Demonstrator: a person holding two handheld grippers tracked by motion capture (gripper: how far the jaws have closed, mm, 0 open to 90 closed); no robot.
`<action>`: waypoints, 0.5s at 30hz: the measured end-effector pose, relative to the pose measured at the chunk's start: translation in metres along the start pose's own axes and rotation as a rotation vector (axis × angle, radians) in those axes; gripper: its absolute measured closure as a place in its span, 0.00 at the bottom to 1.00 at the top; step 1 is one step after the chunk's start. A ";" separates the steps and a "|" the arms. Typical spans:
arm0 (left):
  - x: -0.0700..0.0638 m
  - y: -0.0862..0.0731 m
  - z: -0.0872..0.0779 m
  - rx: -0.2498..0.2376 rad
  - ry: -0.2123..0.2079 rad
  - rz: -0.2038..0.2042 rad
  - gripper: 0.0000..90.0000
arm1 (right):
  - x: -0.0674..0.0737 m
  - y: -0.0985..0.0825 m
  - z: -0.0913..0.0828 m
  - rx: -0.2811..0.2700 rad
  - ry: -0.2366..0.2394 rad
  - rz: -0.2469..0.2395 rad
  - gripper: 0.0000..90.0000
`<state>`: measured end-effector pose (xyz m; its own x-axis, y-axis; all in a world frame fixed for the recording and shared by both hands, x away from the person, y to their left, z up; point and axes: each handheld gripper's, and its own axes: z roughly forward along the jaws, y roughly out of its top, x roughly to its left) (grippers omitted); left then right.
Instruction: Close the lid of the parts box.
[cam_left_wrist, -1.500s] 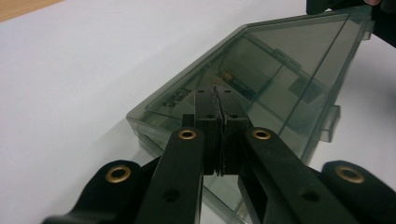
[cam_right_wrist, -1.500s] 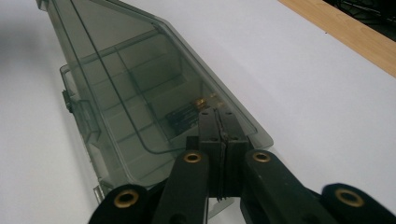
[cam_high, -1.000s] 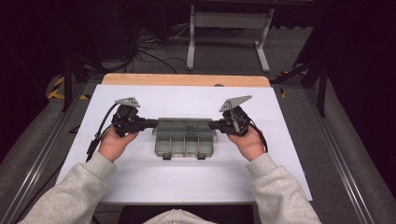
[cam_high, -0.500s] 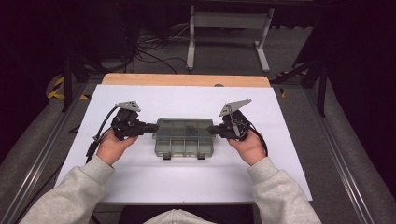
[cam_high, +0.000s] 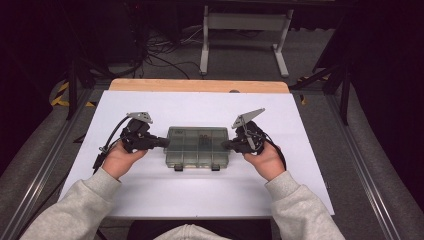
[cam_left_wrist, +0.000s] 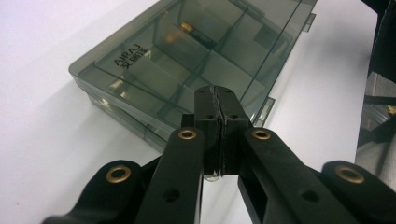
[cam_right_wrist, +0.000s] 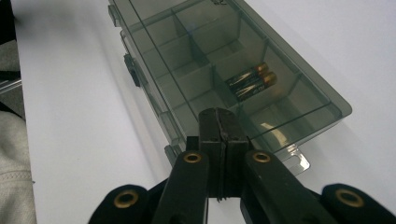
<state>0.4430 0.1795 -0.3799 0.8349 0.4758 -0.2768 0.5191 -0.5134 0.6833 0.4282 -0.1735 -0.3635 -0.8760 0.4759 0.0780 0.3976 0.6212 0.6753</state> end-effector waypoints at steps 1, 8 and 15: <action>0.000 -0.001 0.001 0.004 -0.003 -0.004 0.98 | 0.000 0.000 0.001 0.008 -0.001 -0.001 1.00; 0.001 -0.003 0.005 0.037 -0.016 -0.002 0.98 | 0.000 -0.003 0.005 0.035 0.003 0.008 1.00; 0.002 -0.004 0.010 0.066 -0.018 -0.007 0.98 | 0.000 -0.007 0.010 0.057 0.013 0.019 1.00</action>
<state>0.4448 0.1752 -0.3898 0.8339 0.4670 -0.2940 0.5356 -0.5566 0.6351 0.4284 -0.1716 -0.3752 -0.8715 0.4802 0.0997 0.4286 0.6468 0.6308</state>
